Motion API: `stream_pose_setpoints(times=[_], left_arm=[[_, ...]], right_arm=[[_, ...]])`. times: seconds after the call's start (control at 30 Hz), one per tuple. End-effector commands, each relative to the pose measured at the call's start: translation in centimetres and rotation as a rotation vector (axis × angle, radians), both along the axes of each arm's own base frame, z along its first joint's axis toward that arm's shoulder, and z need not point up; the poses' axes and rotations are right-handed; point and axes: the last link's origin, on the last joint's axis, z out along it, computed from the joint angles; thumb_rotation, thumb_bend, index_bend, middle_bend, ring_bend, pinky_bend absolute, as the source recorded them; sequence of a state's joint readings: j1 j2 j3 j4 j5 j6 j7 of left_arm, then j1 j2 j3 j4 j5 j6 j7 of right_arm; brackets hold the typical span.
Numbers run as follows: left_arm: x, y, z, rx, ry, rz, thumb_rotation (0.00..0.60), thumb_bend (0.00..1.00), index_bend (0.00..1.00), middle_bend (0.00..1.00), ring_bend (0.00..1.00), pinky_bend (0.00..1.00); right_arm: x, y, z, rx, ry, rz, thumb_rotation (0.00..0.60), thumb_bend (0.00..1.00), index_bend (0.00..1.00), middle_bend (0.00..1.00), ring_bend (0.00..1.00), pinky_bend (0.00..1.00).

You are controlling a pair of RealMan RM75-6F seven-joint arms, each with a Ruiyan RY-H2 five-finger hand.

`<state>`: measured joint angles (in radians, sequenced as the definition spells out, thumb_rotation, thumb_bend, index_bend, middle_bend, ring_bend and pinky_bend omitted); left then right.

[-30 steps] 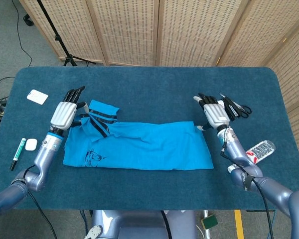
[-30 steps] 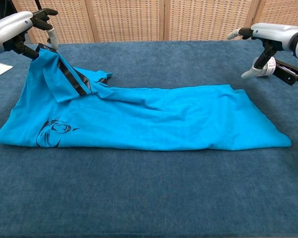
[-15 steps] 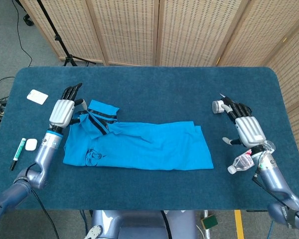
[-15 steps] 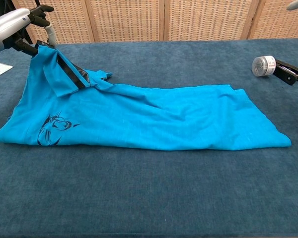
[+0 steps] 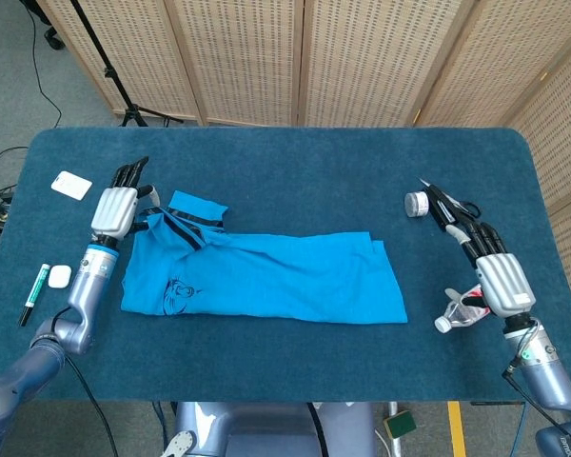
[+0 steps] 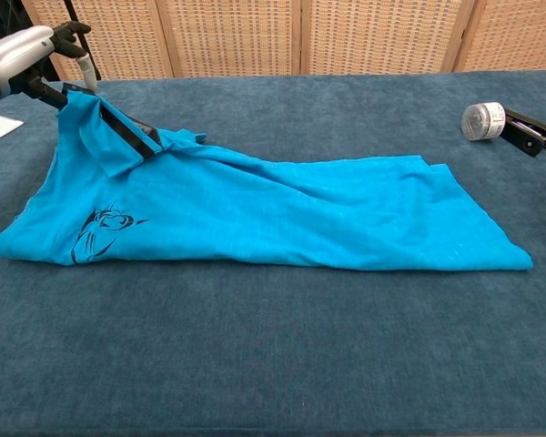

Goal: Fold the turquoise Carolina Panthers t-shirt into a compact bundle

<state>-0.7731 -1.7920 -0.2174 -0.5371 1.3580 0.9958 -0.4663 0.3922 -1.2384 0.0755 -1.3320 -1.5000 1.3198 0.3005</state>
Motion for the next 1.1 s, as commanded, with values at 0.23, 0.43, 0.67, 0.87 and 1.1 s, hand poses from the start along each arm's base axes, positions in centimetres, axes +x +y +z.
stream_pose_setpoints(times=[0.23, 0.43, 0.67, 0.87, 1.1], left_arm=[[-0.5, 1.0, -1.5, -0.023, 0.006, 0.084, 0.600, 0.62, 0.78, 0.00, 0.00, 0.00], [-0.4, 1.5, -2.2, -0.044, 0.001, 0.113, 0.600, 0.55, 0.08, 0.00, 0.00, 0.00], [0.4, 2.2, -1.8, -0.015, -0.037, 0.095, 0.600, 0.40, 0.00, 0.00, 0.00, 0.00], [-0.1, 2.6, -1.4, -0.023, 0.021, 0.110, 0.600, 0.32, 0.00, 0.00, 0.00, 0.00], [-0.6, 2.7, -1.1, -0.010, 0.028, 0.138, 0.600, 0.06, 0.00, 0.00, 0.00, 0.00]], right_arm=[[0.0, 0.2, -0.4, 0.006, -0.004, 0.012, 0.600, 0.10, 0.00, 0.00, 0.00, 0.00], [0.0, 0.2, -0.6, 0.014, 0.001, 0.013, 0.600, 0.10, 0.00, 0.00, 0.00, 0.00], [0.0, 0.2, -0.7, 0.017, 0.003, 0.016, 0.600, 0.10, 0.00, 0.00, 0.00, 0.00], [0.0, 0.2, -0.8, 0.022, 0.005, 0.011, 0.600, 0.10, 0.00, 0.00, 0.00, 0.00], [0.0, 0.3, -0.9, 0.024, 0.008, 0.010, 0.600, 0.10, 0.00, 0.00, 0.00, 0.00]])
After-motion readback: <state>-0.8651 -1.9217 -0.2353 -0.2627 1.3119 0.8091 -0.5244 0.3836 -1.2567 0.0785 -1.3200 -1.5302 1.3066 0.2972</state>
